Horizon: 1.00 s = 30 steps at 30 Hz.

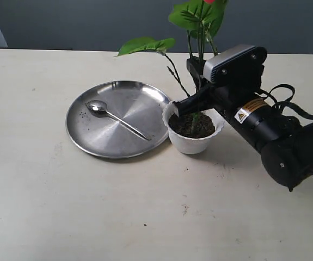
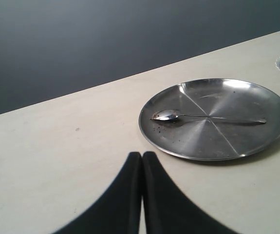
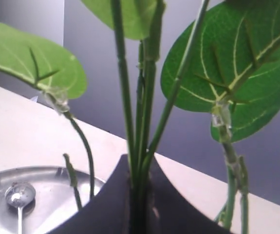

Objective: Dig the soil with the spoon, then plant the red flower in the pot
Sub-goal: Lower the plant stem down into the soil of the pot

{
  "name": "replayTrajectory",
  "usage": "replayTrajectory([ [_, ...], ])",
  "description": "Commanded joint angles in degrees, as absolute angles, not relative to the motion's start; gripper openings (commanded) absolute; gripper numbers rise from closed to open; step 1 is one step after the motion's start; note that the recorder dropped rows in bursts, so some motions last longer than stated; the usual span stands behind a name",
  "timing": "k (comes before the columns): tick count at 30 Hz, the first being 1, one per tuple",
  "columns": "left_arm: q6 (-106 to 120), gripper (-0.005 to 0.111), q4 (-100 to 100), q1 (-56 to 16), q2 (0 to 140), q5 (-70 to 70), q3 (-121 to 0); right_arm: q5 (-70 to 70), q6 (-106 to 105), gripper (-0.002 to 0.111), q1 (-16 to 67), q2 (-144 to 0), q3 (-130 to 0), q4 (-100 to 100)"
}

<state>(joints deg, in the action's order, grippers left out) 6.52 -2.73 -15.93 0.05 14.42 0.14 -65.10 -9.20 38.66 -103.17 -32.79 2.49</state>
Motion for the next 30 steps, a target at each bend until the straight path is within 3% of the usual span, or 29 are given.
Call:
replayTrajectory([
  [1, 6.44, 0.0, -2.26, -16.22, 0.0, 13.66, 0.0, -66.39, -8.99, 0.001, 38.78, -108.13, -32.75, 1.62],
  [30, 6.43, 0.0, -2.26, -16.22, 0.0, 13.66, 0.0, -69.96, -8.72, 0.001, 38.78, -105.9, -34.09, 7.41],
])
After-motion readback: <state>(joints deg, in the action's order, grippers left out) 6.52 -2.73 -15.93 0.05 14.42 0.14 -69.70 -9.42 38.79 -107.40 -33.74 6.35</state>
